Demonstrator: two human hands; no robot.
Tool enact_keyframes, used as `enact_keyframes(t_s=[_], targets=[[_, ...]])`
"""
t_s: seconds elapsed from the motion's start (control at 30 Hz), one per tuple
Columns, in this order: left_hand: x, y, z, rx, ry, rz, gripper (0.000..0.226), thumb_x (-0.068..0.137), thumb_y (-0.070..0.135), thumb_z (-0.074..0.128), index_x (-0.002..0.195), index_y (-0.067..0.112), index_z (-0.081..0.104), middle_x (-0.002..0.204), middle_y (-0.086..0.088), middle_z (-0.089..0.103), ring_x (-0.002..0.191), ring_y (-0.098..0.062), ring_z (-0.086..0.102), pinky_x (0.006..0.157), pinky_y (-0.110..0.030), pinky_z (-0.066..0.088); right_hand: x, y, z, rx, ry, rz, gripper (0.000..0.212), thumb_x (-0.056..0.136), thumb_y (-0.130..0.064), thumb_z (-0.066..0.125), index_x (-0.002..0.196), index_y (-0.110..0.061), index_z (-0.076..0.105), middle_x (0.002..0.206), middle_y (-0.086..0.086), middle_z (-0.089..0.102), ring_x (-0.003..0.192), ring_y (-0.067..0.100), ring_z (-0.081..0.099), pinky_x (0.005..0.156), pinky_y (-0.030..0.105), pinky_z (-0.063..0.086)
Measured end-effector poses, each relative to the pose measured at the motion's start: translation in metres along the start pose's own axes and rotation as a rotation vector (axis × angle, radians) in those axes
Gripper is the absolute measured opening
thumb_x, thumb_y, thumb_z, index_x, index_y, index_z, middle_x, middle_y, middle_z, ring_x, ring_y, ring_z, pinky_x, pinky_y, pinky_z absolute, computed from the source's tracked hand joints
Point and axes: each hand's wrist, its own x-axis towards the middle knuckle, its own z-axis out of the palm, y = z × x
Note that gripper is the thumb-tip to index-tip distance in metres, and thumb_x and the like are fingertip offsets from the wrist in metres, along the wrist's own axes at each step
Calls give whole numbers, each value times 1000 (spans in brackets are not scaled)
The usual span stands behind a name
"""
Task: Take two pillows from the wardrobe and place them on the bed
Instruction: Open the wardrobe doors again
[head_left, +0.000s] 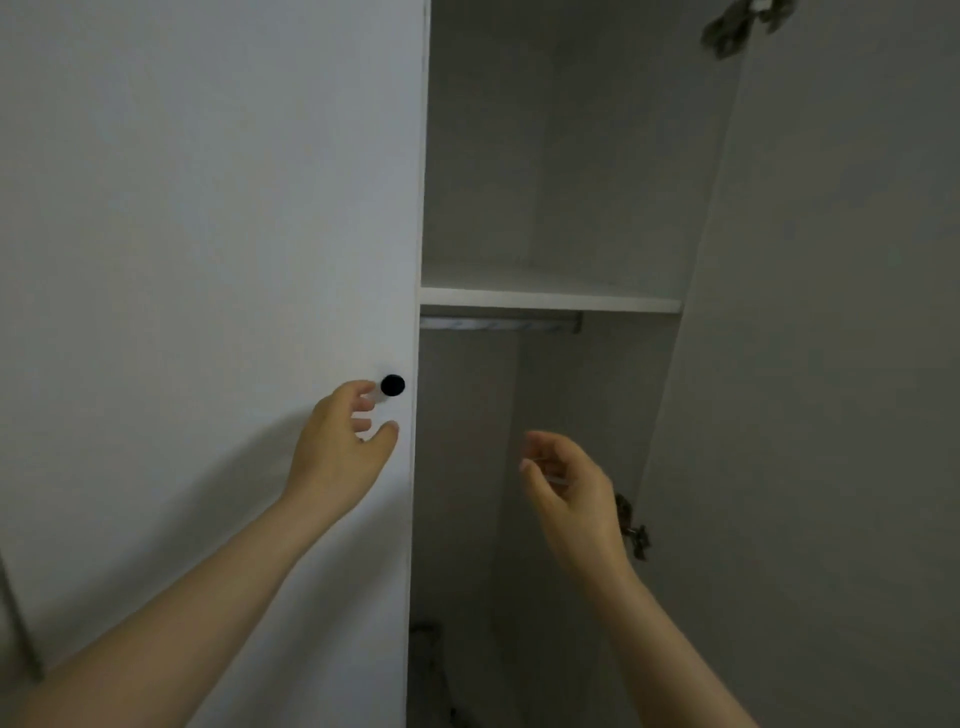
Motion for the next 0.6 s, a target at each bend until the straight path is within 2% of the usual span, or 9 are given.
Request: enact_keyframes(t_s=[0.17,0.27,0.4,0.6], targets=[[24,5,21,52,32,-10,47,84,20,62,128,18,46,123,-3,54,97,-16,57,79,-27,41,26,16,-5,55,-45,-24,26,90,-19,58,116,-22,61,105,-8,65,91,-3,61,75,9,49],[32,8,35,107,82,-18,40,83,19,62,121,15,52,118,-6,58,89,-15,58,77,-26,41,39,29,-15,94,-79,-23,27,90,-17,57,117,-22,60,105,-10,65,91,-5,60,73,7,47],[33,12,46,183,186,-39,26,83,17,62,109,15,56,106,-3,60,78,-10,54,63,-18,37,59,49,-29,160,-136,-14,26,90,-15,57,115,-23,60,105,-10,65,91,-6,60,72,5,46],[20,26,52,219,315,-89,19,80,19,64,98,16,59,92,-2,62,77,-17,58,69,-27,41,74,65,-32,252,-218,-34,25,89,-9,58,110,-21,61,102,-7,66,87,-9,60,71,3,45]])
